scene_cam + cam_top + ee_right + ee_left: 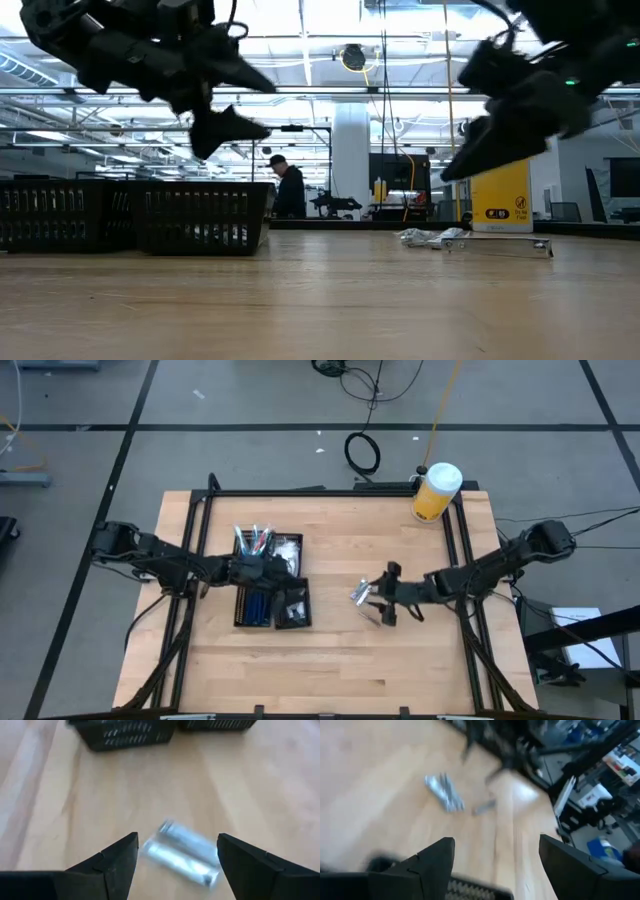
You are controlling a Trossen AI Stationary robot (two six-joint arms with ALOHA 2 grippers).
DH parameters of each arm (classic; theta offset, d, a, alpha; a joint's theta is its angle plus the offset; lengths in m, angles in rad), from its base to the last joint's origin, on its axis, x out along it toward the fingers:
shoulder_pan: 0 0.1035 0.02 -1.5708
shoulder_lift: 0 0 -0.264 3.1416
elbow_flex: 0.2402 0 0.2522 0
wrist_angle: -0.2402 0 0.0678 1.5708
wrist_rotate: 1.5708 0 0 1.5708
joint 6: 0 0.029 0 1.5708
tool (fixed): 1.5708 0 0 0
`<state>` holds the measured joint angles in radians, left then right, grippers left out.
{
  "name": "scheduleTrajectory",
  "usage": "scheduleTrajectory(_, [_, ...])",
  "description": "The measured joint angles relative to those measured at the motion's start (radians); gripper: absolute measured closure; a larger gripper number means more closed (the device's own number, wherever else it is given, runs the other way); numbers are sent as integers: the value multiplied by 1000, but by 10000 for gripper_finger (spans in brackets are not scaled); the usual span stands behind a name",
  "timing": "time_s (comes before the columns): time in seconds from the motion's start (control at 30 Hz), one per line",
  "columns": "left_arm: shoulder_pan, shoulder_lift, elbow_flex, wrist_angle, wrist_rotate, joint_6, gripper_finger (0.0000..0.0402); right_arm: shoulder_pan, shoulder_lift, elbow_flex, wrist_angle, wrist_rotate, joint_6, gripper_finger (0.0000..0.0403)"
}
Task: Pick & Place Travel size toiletries
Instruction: Put the nail cutter into the bottom right black bin
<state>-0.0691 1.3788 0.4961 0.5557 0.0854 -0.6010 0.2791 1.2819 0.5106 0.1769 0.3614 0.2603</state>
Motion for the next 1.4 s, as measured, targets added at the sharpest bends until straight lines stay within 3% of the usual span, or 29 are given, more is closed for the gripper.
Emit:
scheduleTrajectory(0.27, [70,0,0,267,-34,218,125,167,42,0,-32,8,173,148])
scheduleTrajectory(0.43, [101,-2,2,395,-51,332,124,198,120,0,-26,5,217,148])
scheduleTrajectory(0.67, [156,-2,87,386,-131,538,127,193,180,0,-24,-36,225,148])
scheduleTrajectory(0.9, [175,-2,175,285,-131,539,133,194,179,0,-65,-78,233,155])
scheduleTrajectory(1.4, [170,-1,179,228,-236,458,147,172,179,0,-74,-79,200,327])
